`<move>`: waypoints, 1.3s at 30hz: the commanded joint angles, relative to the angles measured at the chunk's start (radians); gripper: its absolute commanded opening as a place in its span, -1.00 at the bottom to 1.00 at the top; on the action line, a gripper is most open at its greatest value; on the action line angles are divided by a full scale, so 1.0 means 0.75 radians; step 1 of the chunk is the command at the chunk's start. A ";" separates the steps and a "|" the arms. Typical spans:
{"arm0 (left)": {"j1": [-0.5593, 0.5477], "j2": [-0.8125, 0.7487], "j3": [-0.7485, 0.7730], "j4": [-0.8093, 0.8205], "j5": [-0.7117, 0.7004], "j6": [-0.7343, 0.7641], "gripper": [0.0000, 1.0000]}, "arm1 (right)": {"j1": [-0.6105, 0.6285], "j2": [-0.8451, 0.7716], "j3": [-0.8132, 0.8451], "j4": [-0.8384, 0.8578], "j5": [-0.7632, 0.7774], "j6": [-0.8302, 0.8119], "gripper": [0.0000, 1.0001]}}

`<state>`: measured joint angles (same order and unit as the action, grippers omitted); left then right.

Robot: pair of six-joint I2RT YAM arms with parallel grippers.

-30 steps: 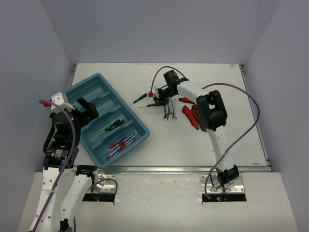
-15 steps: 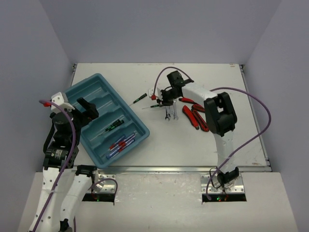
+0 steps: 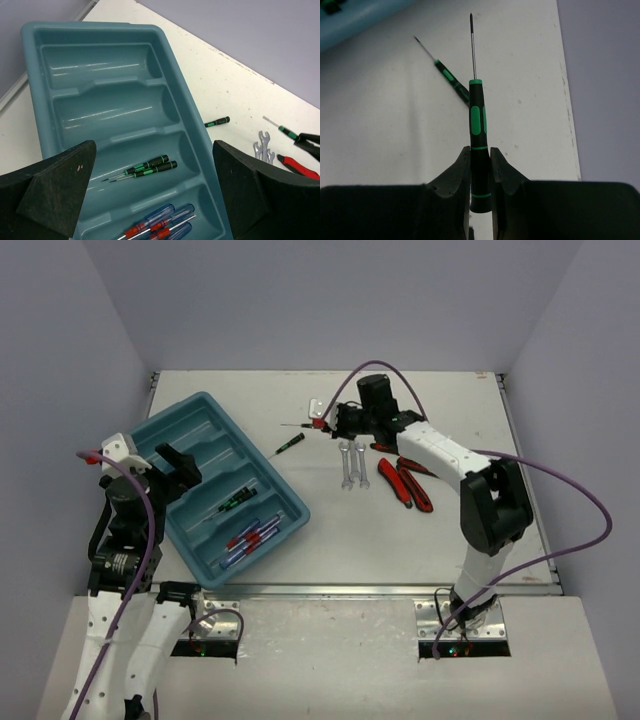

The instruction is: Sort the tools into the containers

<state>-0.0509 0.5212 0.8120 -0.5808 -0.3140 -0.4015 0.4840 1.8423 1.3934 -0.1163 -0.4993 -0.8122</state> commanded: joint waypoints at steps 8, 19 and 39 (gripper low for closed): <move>0.023 -0.012 0.044 0.030 -0.052 -0.013 1.00 | 0.488 0.231 0.238 0.046 -0.097 -0.113 -1.00; 0.025 -0.005 0.042 0.033 -0.037 -0.011 1.00 | 0.608 0.469 0.452 -0.022 -0.068 -0.260 -0.71; 0.024 0.000 0.039 0.038 -0.007 -0.005 1.00 | 0.227 0.379 0.515 0.070 -0.170 0.120 0.61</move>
<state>-0.0444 0.5186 0.8120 -0.5810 -0.3306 -0.4017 0.7893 2.1609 1.7039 -0.0535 -0.5370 -0.7928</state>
